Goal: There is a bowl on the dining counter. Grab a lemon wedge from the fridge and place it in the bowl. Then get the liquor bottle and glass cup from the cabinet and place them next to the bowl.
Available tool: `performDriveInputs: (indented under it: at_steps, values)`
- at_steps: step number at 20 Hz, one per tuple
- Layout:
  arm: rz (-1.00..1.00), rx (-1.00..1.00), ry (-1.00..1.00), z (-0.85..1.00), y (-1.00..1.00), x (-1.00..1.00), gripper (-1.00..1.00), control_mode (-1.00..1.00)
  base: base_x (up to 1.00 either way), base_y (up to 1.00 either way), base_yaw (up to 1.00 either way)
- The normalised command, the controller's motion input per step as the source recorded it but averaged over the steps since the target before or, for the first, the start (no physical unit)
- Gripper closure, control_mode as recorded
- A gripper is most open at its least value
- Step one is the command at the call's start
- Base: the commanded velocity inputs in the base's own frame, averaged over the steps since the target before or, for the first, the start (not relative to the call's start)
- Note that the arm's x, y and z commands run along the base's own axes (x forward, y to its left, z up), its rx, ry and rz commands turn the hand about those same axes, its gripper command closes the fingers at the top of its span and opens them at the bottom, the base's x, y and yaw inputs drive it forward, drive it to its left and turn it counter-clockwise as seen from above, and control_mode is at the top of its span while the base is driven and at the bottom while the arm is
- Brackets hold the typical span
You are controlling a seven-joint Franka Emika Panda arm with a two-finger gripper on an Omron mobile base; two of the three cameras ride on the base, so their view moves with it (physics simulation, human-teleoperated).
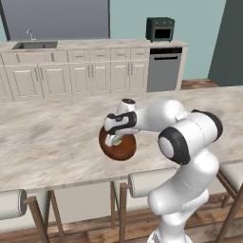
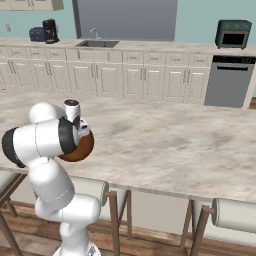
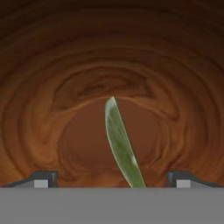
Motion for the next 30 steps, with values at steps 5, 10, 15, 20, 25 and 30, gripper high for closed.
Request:
performDriveInputs:
  at_steps: [5, 10, 15, 20, 25, 30]
  values:
    - [0.0, 0.0, -0.11, 0.19, -0.01, -0.16, -1.0, -1.0, 0.0, 0.0, 0.0]
    - [0.0, 0.0, -0.03, 0.1, 0.0, -0.02, -1.0, -1.0, 0.0, 0.0, 0.0]
    - [0.0, 0.0, 0.0, 0.08, -0.05, 0.0, -1.0, -1.0, 0.0, 0.0, 0.0]
    - [-0.01, 0.0, 0.01, 0.08, -0.07, -0.03, -1.0, -1.0, 0.0, 0.0, 0.0]
    - [-0.01, -0.03, 0.12, 0.01, -0.11, -0.05, -1.0, -1.0, 0.0, 0.0, 0.0]
    - [0.0, -0.09, 0.3, -0.11, -0.04, 0.0, -1.0, -1.0, 0.0, 0.0, 0.0]
